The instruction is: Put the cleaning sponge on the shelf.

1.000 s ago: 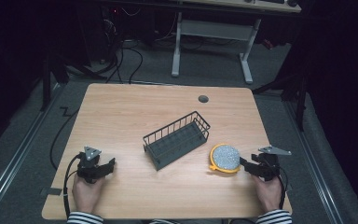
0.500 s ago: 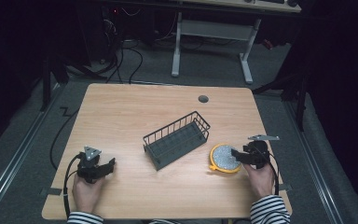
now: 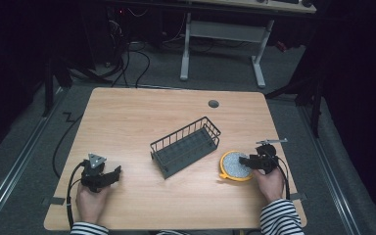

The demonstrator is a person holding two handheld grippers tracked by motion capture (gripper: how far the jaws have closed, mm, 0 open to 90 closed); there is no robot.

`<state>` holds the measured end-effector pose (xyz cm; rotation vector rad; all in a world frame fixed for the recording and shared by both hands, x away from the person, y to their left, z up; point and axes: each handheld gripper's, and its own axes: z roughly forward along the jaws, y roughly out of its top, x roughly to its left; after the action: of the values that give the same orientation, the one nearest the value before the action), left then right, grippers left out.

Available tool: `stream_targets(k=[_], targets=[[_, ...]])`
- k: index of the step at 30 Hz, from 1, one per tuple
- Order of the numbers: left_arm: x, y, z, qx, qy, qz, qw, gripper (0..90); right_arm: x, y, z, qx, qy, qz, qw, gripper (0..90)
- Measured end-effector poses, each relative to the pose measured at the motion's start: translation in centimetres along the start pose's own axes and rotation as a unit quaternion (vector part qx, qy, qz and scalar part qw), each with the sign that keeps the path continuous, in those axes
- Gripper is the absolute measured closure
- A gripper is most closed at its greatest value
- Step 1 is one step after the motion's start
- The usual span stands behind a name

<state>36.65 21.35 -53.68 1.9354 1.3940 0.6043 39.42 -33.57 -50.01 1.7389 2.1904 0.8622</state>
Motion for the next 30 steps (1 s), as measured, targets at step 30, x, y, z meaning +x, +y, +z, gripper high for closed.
stream_targets(k=[30], targets=[[0.0,0.0,0.0,0.000,0.001,0.001,1.0000,29.2,1.4,2.6,-1.2,0.042,0.020,-0.067,0.9967,80.7]])
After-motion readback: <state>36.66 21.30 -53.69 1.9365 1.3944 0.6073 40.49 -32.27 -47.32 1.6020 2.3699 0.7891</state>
